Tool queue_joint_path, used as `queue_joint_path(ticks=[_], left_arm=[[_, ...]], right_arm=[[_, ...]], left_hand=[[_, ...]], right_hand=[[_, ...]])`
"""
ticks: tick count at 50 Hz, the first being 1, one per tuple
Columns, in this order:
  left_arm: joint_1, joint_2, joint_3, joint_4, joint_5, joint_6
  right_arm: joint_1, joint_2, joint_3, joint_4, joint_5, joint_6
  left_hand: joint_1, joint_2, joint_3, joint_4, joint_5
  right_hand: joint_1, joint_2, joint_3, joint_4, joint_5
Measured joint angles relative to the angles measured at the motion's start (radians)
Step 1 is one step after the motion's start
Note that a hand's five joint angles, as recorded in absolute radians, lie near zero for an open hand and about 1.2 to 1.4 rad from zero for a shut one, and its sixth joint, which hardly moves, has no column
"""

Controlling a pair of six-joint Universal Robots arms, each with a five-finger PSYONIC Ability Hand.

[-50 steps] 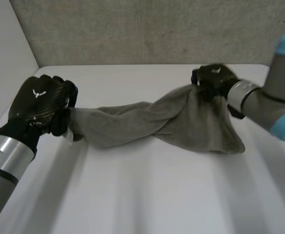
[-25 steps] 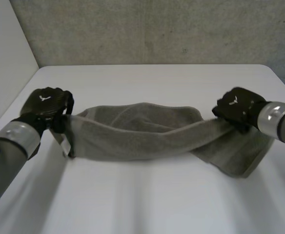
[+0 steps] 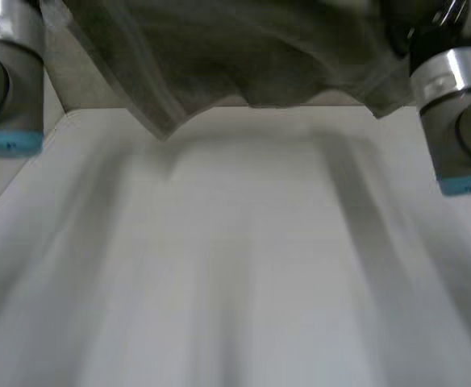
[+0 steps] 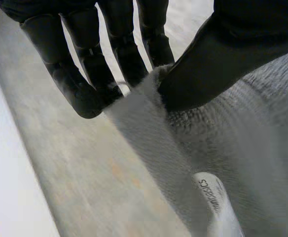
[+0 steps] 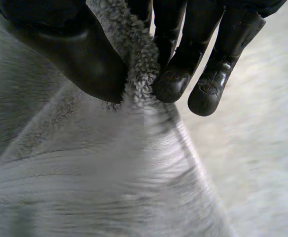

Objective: Fold the towel.

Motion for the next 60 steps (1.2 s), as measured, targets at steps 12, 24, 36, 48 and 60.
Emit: queue_joint_path(ticks=[12,24,36,48,60], left_arm=[[0.015,-0.037,-0.529,0.181,0.218,0.024],[0.134,0.037,-0.826,0.233,0.319,0.173],[0.199,0.136,-0.944,0.231,0.333,0.174],[0.222,0.119,-0.944,0.237,0.333,0.171],[0.232,0.121,-0.948,0.238,0.333,0.171]], right_arm=[[0.004,0.141,0.115,0.214,-0.011,-0.010],[-0.002,0.142,0.263,0.287,-0.003,-0.055],[-0.010,0.101,0.358,0.383,-0.007,-0.046],[-0.047,0.130,0.349,0.417,-0.008,0.101],[-0.102,0.116,0.349,0.423,-0.006,0.228]], left_hand=[[0.000,0.000,0.001,0.000,0.000],[0.000,0.000,0.001,0.000,0.000],[0.000,0.000,0.001,0.000,0.000],[0.000,0.000,0.001,0.000,0.000],[0.000,0.000,0.001,0.000,0.000]], right_hand=[[0.000,0.000,0.000,0.000,0.000],[0.000,0.000,0.000,0.000,0.000],[-0.376,-0.351,-0.383,-0.370,-0.358],[-0.605,-0.573,-0.622,-0.609,-0.618],[-0.605,-0.573,-0.620,-0.607,-0.609]])
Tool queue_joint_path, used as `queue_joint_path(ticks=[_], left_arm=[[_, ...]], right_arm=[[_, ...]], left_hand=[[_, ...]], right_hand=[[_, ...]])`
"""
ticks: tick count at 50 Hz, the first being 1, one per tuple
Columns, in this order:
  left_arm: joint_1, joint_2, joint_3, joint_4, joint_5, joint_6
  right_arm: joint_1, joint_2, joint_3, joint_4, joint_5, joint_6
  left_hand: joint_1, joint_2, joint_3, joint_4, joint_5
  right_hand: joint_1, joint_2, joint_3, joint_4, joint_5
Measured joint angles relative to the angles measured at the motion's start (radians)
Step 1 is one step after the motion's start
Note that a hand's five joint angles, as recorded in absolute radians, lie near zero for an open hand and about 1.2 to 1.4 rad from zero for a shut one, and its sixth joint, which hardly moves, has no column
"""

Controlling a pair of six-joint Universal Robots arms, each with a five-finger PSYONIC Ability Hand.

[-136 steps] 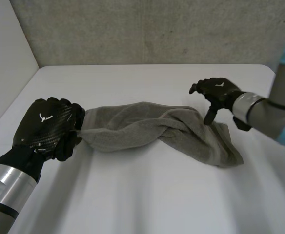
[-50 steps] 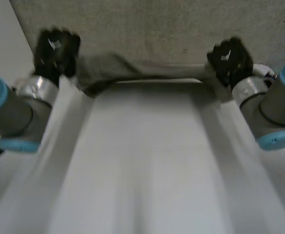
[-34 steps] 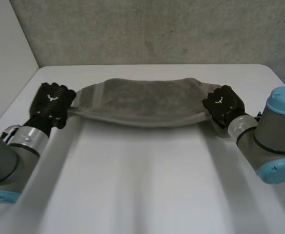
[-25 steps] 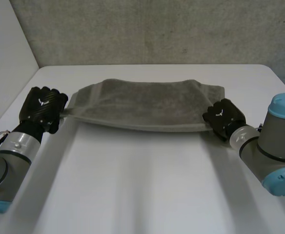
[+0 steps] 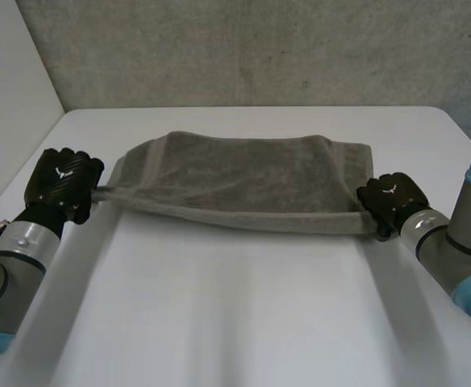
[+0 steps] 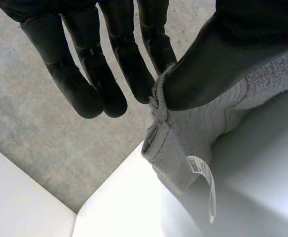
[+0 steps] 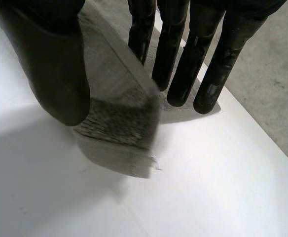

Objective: Fold the towel.

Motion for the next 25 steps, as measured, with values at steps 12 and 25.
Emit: queue_joint_path(ticks=[12,25], left_arm=[[0.005,0.000,-0.005,-0.001,0.000,0.000],[0.000,0.003,-0.010,-0.008,-0.001,0.000]], right_arm=[[-0.024,-0.014,0.005,0.021,-0.001,-0.005],[-0.041,-0.058,0.018,0.125,-0.079,-0.003]], left_hand=[[0.000,0.000,0.000,0.000,0.000],[0.000,0.000,0.000,0.000,0.000]], right_hand=[[0.107,0.096,0.110,0.108,0.117],[0.235,0.224,0.240,0.237,0.246]])
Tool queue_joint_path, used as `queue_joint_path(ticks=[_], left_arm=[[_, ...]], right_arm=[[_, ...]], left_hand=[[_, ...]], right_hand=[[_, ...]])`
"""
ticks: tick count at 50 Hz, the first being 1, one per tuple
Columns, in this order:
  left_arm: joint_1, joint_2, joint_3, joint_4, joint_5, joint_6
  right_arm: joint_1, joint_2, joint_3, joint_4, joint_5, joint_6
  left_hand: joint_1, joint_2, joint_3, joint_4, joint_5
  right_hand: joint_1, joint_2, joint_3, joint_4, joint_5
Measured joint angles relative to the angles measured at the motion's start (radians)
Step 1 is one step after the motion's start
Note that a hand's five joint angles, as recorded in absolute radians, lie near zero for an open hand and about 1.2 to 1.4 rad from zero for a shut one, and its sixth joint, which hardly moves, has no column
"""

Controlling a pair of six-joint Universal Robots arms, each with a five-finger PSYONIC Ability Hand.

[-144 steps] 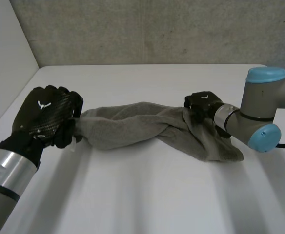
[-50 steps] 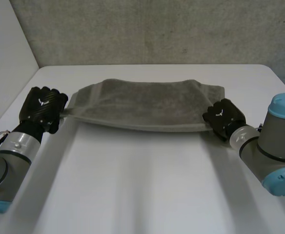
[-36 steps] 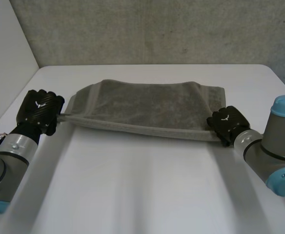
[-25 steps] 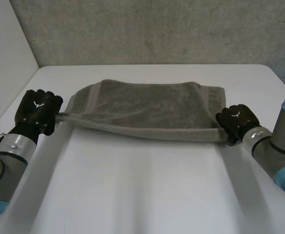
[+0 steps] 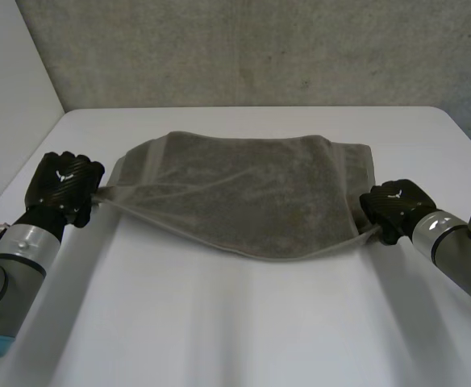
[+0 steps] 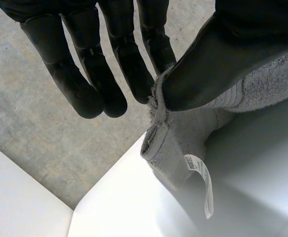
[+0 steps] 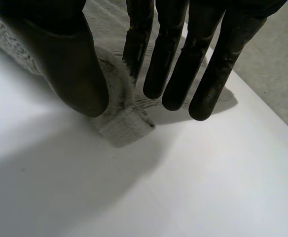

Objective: Fold the towel.

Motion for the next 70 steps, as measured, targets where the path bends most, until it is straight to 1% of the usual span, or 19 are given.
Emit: queue_joint_path(ticks=[3,9,11,13,15,20,26,32,36,42,45,48,54,56,59,63,66,70], left_arm=[[-0.001,0.001,-0.005,-0.001,0.001,0.000],[-0.004,0.002,-0.009,-0.001,0.001,0.000],[-0.004,0.002,-0.010,-0.001,0.001,0.000],[-0.004,0.002,-0.010,-0.001,0.001,0.000],[-0.003,0.003,-0.010,-0.001,0.000,0.000],[-0.001,0.011,-0.011,-0.005,-0.001,-0.002],[0.005,0.062,-0.011,-0.039,-0.002,-0.013],[0.021,0.144,-0.013,-0.121,-0.002,-0.063],[0.033,0.204,-0.024,-0.200,0.000,-0.099],[0.054,0.331,-0.081,-0.339,0.006,-0.114],[0.070,0.385,-0.112,-0.385,0.017,-0.112],[0.102,0.453,-0.151,-0.439,0.052,-0.105],[0.156,0.559,-0.185,-0.506,0.145,-0.095],[0.168,0.591,-0.183,-0.519,0.177,-0.094],[0.174,0.611,-0.175,-0.525,0.202,-0.095],[0.171,0.593,-0.155,-0.523,0.216,-0.095],[0.163,0.532,-0.130,-0.511,0.215,-0.094],[0.138,0.383,-0.066,-0.483,0.207,-0.094]], right_arm=[[-0.001,0.002,0.009,0.006,-0.020,0.001],[-0.002,0.008,0.014,0.002,-0.027,0.000],[-0.004,0.011,0.014,0.000,-0.027,0.000],[-0.007,0.012,0.013,-0.002,-0.026,-0.001],[-0.012,0.012,0.012,-0.004,-0.025,-0.001],[-0.032,-0.009,0.005,-0.005,-0.022,-0.001],[-0.066,-0.110,0.005,0.005,-0.020,-0.006],[-0.090,-0.232,0.018,0.047,-0.033,-0.035],[-0.111,-0.306,0.030,0.111,-0.059,-0.094],[-0.167,-0.421,0.048,0.276,-0.109,-0.238],[-0.198,-0.464,0.050,0.339,-0.126,-0.280],[-0.235,-0.516,0.047,0.406,-0.159,-0.317],[-0.281,-0.570,0.040,0.455,-0.235,-0.336],[-0.290,-0.578,0.039,0.458,-0.260,-0.335],[-0.295,-0.577,0.038,0.456,-0.280,-0.333],[-0.293,-0.544,0.035,0.449,-0.291,-0.334],[-0.288,-0.484,0.022,0.445,-0.289,-0.340],[-0.274,-0.363,-0.024,0.441,-0.282,-0.350]], left_hand=[[0.000,0.000,0.000,0.000,0.000],[0.000,0.000,0.000,0.000,0.000],[0.000,0.000,0.000,0.000,0.000],[0.000,0.000,0.000,0.000,0.000],[0.000,0.000,0.000,0.000,0.000],[0.000,0.000,0.000,0.000,0.000],[0.000,0.000,0.000,0.000,0.000],[0.000,0.000,0.000,0.000,0.000],[0.000,0.000,0.000,0.000,0.000],[0.000,0.000,0.000,0.000,0.000],[0.000,0.000,0.000,0.000,0.000],[0.000,0.000,0.000,0.000,0.000],[0.000,0.000,0.000,0.000,0.000],[0.000,0.000,0.000,0.000,0.000],[0.000,0.000,0.000,0.000,0.000],[0.000,0.000,0.000,0.000,0.000],[0.000,0.000,0.000,0.000,0.000],[0.000,0.000,0.000,0.000,0.000]], right_hand=[[-0.021,-0.021,-0.022,-0.021,-0.019],[-0.030,-0.030,-0.032,-0.031,-0.029],[0.036,0.036,0.031,0.032,0.031],[0.167,0.162,0.153,0.158,0.150],[0.344,0.331,0.327,0.332,0.344],[0.365,0.342,0.369,0.371,0.375],[0.365,0.342,0.371,0.371,0.375],[0.365,0.342,0.371,0.371,0.375],[0.365,0.342,0.371,0.371,0.375],[0.365,0.342,0.372,0.371,0.375],[0.365,0.342,0.372,0.371,0.375],[0.365,0.344,0.375,0.371,0.375],[0.365,0.344,0.376,0.371,0.375],[0.365,0.345,0.376,0.371,0.375],[0.365,0.345,0.376,0.371,0.375],[0.365,0.345,0.376,0.371,0.375],[0.365,0.345,0.377,0.371,0.375],[0.365,0.345,0.380,0.371,0.375]])
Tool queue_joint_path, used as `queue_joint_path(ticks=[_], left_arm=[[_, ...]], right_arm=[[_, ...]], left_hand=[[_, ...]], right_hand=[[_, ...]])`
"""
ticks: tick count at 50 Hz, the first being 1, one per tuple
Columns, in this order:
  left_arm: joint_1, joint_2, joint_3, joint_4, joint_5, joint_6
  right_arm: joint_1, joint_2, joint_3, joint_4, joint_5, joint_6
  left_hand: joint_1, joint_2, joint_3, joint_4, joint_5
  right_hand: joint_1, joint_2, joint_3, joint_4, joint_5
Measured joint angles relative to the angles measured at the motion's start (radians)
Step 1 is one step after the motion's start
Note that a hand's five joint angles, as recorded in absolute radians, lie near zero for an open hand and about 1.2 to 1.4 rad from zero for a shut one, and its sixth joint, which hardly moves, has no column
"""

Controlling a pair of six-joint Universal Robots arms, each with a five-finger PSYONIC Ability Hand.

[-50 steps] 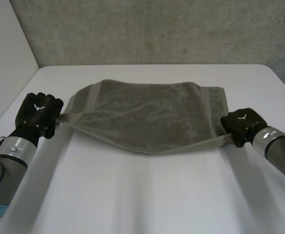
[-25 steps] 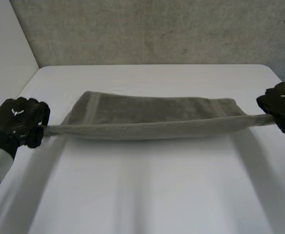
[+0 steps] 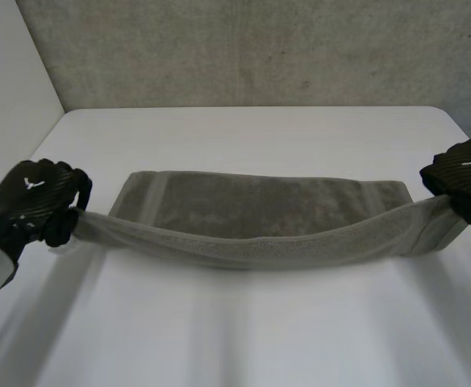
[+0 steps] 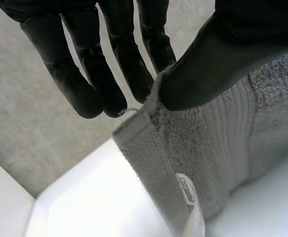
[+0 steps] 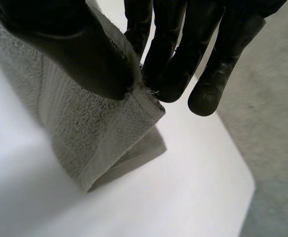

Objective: Fold the towel.

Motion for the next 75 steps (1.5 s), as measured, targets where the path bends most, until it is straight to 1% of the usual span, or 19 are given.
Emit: queue_joint_path(ticks=[7,11,21,30,38,40,42,44,45,47,48,49,51,53,58,62,65,71,75], left_arm=[[-0.078,-0.306,0.206,0.014,-0.040,0.000],[-0.113,-0.439,0.330,0.006,-0.078,-0.002],[-0.189,-0.743,0.688,-0.034,-0.185,-0.006],[-0.240,-0.926,0.956,-0.082,-0.276,-0.006],[-0.282,-1.007,1.092,-0.085,-0.292,-0.005],[-0.287,-1.017,1.106,-0.084,-0.291,-0.005],[-0.292,-1.025,1.114,-0.082,-0.289,-0.006],[-0.294,-1.028,1.116,-0.081,-0.288,-0.006],[-0.295,-1.028,1.115,-0.081,-0.287,-0.007],[-0.297,-1.024,1.108,-0.082,-0.287,-0.007],[-0.297,-1.022,1.105,-0.083,-0.288,-0.008],[-0.297,-1.015,1.095,-0.084,-0.288,-0.009],[-0.297,-0.996,1.073,-0.086,-0.288,-0.011],[-0.296,-0.965,1.039,-0.087,-0.287,-0.015],[-0.289,-0.849,0.911,-0.078,-0.285,-0.030],[-0.278,-0.706,0.739,-0.039,-0.282,-0.042],[-0.271,-0.616,0.615,0.012,-0.280,-0.046],[-0.259,-0.467,0.395,0.133,-0.275,-0.048],[-0.256,-0.401,0.291,0.201,-0.274,-0.048]], right_arm=[[0.039,0.227,-0.154,-0.013,0.030,0.022],[0.067,0.327,-0.249,-0.041,0.059,0.064],[0.121,0.535,-0.464,-0.231,0.167,0.193],[0.175,0.666,-0.577,-0.362,0.251,0.207],[0.221,0.762,-0.662,-0.411,0.283,0.203],[0.229,0.778,-0.674,-0.416,0.294,0.202],[0.238,0.793,-0.683,-0.420,0.317,0.202],[0.242,0.800,-0.687,-0.421,0.337,0.201],[0.245,0.803,-0.686,-0.421,0.351,0.201],[0.249,0.803,-0.676,-0.421,0.382,0.202],[0.250,0.802,-0.671,-0.421,0.388,0.203],[0.252,0.796,-0.657,-0.421,0.401,0.205],[0.255,0.776,-0.625,-0.425,0.416,0.209],[0.258,0.737,-0.580,-0.434,0.424,0.214],[0.261,0.599,-0.433,-0.466,0.416,0.225],[0.257,0.462,-0.269,-0.484,0.377,0.229],[0.250,0.401,-0.178,-0.483,0.342,0.229],[0.206,0.358,-0.060,-0.466,0.279,0.227],[0.173,0.377,-0.033,-0.458,0.248,0.225]], left_hand=[[0.000,0.005,0.000,0.000,0.000],[0.000,0.008,0.000,0.000,0.000],[0.000,0.008,0.001,0.000,0.000],[0.000,0.013,0.001,0.000,0.000],[0.000,0.014,0.001,0.000,0.014],[-0.001,-0.001,-0.023,-0.017,0.005],[-0.259,-0.295,-0.336,-0.311,-0.262],[-0.503,-0.546,-0.574,-0.574,-0.510],[-0.684,-0.723,-0.755,-0.761,-0.693],[-0.993,-1.050,-1.116,-1.108,-1.050],[-1.025,-1.087,-1.154,-1.140,-1.079],[-1.063,-1.139,-1.209,-1.181,-1.144],[-1.072,-1.168,-1.233,-1.193,-1.170],[-1.072,-1.171,-1.234,-1.193,-1.174],[-1.072,-1.171,-1.234,-1.193,-1.177],[-1.073,-1.171,-1.236,-1.193,-1.177],[-1.073,-1.171,-1.237,-1.193,-1.177],[-1.077,-1.171,-1.239,-1.193,-1.178],[-1.077,-1.175,-1.239,-1.193,-1.180]], right_hand=[[0.000,0.003,0.001,0.000,0.000],[0.000,0.003,0.001,0.000,0.000],[0.000,0.009,0.001,0.000,0.000],[0.000,0.023,0.001,0.000,0.000],[0.000,0.024,0.001,0.000,0.007],[0.000,0.024,0.001,0.000,0.007],[-0.002,0.022,-0.001,0.000,0.007],[-0.127,-0.108,-0.122,-0.120,-0.122],[-0.250,-0.233,-0.255,-0.232,-0.240],[-0.604,-0.587,-0.600,-0.597,-0.625],[-0.700,-0.684,-0.696,-0.693,-0.708],[-0.869,-0.853,-0.864,-0.842,-0.890],[-1.034,-1.022,-1.045,-1.036,-1.078],[-1.082,-1.053,-1.094,-1.079,-1.107],[-1.095,-1.055,-1.099,-1.079,-1.107],[-1.098,-1.055,-1.099,-1.079,-1.107],[-1.093,-1.055,-1.098,-1.079,-1.104],[-1.051,-1.039,-1.079,-1.062,-1.059],[-0.946,-0.935,-0.966,-0.957,-0.946]])
